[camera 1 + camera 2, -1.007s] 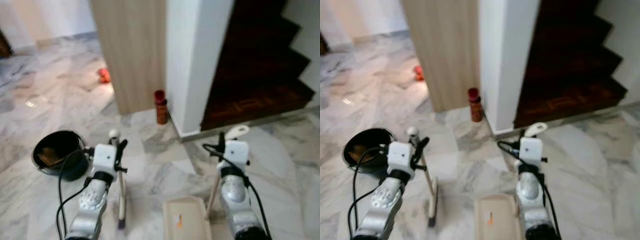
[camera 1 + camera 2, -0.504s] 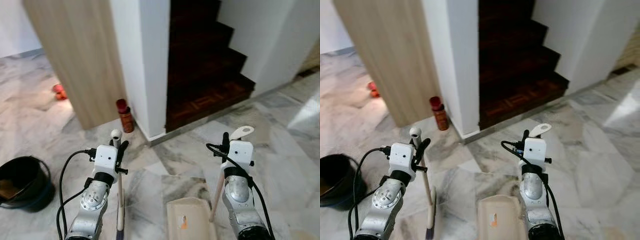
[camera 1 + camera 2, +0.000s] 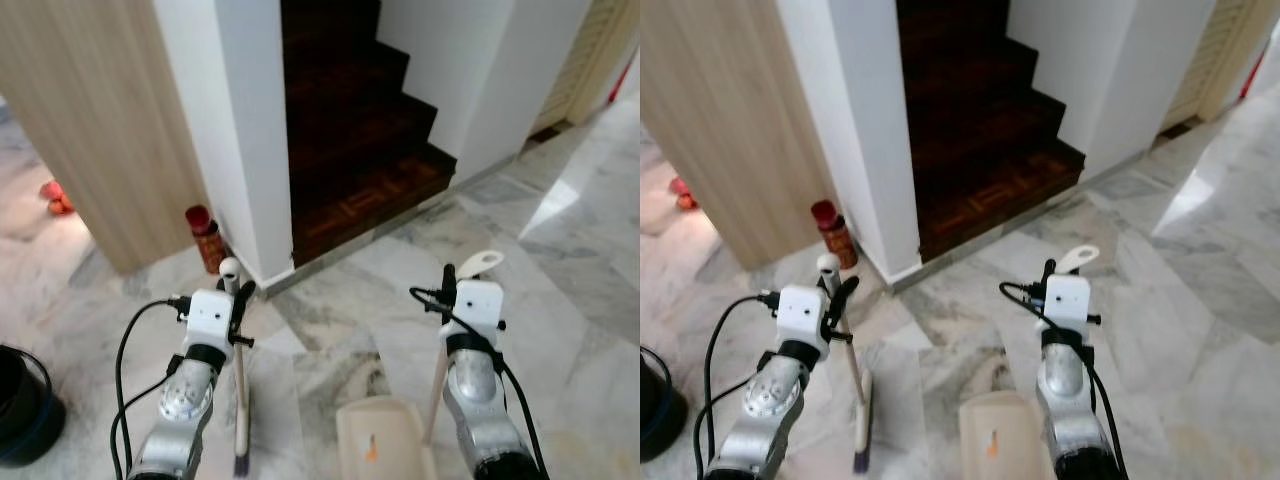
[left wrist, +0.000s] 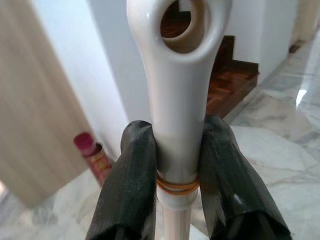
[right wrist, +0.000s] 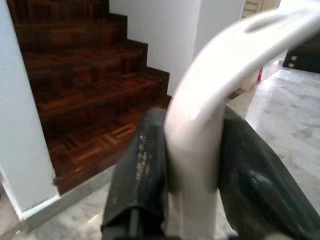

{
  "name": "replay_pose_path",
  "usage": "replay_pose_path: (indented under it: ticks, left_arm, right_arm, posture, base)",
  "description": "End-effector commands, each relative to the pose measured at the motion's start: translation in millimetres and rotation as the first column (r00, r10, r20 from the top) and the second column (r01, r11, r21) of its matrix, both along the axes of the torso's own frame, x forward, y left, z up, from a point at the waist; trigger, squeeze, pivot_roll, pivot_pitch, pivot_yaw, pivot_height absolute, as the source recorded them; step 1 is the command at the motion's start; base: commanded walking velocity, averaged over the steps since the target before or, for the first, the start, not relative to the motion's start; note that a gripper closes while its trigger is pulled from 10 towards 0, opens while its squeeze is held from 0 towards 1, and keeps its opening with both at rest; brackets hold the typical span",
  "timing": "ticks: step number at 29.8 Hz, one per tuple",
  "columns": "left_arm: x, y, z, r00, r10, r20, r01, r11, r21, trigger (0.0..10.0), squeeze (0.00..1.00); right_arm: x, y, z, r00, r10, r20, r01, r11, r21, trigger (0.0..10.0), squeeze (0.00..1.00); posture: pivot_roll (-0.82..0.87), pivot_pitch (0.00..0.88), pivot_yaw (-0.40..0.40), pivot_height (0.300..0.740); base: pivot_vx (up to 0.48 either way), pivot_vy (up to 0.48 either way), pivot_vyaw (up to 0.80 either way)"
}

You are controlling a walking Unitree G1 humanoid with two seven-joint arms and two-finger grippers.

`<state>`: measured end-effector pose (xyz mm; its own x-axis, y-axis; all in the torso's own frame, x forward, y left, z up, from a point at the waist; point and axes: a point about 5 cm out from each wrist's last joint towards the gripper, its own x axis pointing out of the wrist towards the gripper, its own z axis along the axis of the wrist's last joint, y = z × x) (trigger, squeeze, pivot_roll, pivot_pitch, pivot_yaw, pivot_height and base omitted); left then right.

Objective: Sweep floor

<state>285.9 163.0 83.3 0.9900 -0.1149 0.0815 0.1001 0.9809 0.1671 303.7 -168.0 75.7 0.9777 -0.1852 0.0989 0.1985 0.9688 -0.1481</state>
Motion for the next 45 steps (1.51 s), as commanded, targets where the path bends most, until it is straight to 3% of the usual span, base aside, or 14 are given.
replay_pose_path:
  ticks: [1, 45]
  left_arm:
    - [3.3, -3.3, 8.3, 0.999, -0.008, 0.046, 0.007, 1.000, 0.006, 10.0, 0.00]
    - [3.4, -3.2, 8.4, 0.998, 0.000, 0.055, 0.000, 1.000, -0.001, 10.0, 0.00]
  right_arm:
    - [2.5, -2.4, 6.0, 1.000, -0.013, 0.026, 0.013, 1.000, 0.013, 10.0, 0.00]
    - [3.3, -2.6, 7.7, 0.999, -0.006, 0.032, 0.006, 1.000, 0.011, 10.0, 0.00]
  posture:
    - [0.09, 0.000, 0.051, 0.740]
    - [0.09, 0.004, 0.043, 0.740]
  base:
    - [0.000, -0.289, -0.80]
    - [0.000, -0.017, -0.80]
